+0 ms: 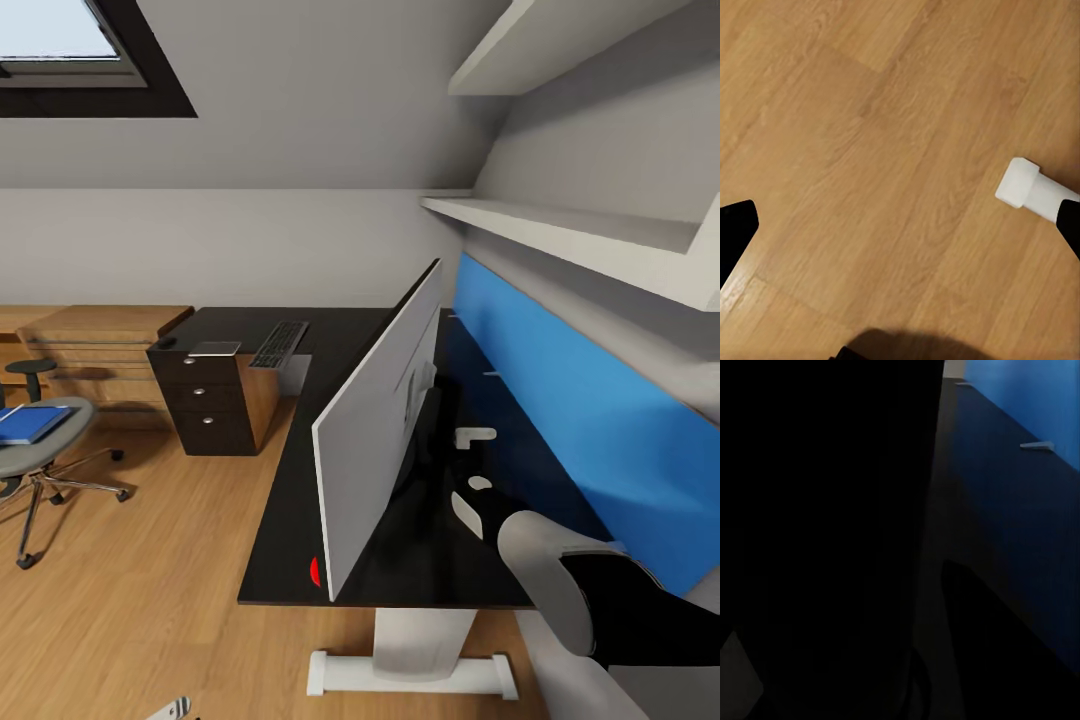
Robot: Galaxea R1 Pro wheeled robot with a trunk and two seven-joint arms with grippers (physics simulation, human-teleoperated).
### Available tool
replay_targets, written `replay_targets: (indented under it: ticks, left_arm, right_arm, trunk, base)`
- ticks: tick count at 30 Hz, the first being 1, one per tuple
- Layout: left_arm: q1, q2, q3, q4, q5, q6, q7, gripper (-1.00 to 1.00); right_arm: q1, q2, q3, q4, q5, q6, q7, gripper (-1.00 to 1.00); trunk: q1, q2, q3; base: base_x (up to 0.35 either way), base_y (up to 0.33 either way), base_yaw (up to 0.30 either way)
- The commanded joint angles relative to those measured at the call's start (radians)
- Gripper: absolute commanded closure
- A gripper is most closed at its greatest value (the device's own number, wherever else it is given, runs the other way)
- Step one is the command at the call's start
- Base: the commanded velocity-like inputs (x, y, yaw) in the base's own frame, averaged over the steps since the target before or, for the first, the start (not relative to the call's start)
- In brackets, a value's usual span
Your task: In the bedroom, organize the workspace by keeping the computer under the desk, ensuring the monitor is on the desk, placing the keyboard on the desk next to the monitor, placing the mouse on the desk next to the keyboard, moving the folder from the swivel chair onto the desk next to the mouse, stacking the notebook on top of the folder with the pen on top of the notebook, and positioning the swivel chair next to the desk.
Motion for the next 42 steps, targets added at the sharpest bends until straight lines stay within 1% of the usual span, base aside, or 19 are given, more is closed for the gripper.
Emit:
replay_targets:
  ticks: [1, 14, 23, 42]
  left_arm:
    - [-0.001, -0.001, 0.008, -0.001, -0.007, -0.003, -0.008, -1.0]
    - [-0.001, -0.001, 0.009, -0.001, -0.007, -0.002, -0.008, -1.0]
    - [-0.001, -0.001, 0.01, -0.001, -0.006, -0.002, -0.008, -1.0]
    - [-0.001, -0.001, 0.01, -0.001, -0.006, -0.003, -0.008, -1.0]
  right_arm:
    - [0.0, 0.0, 0.038, 0.036, -0.015, -0.006, -0.01, 1.0]
    - [0.0, 0.0, 0.038, 0.036, -0.015, -0.007, -0.01, 1.0]
    - [0.0, -0.001, 0.038, 0.036, -0.015, -0.006, -0.01, 1.0]
    - [0.0, -0.005, 0.038, 0.036, -0.015, -0.007, -0.01, 1.0]
  trunk:
    - [0.0, 0.0, -0.001]
    - [0.0, 0.0, -0.001]
    - [0.0, 0.0, -0.001]
    - [0.0, 0.0, -0.001]
  base:
    - [0.0, -0.006, 0.0]
    - [0.004, -0.002, 0.0]
    - [0.111, -0.065, 0.0]
    - [0.036, -0.024, 0.0]
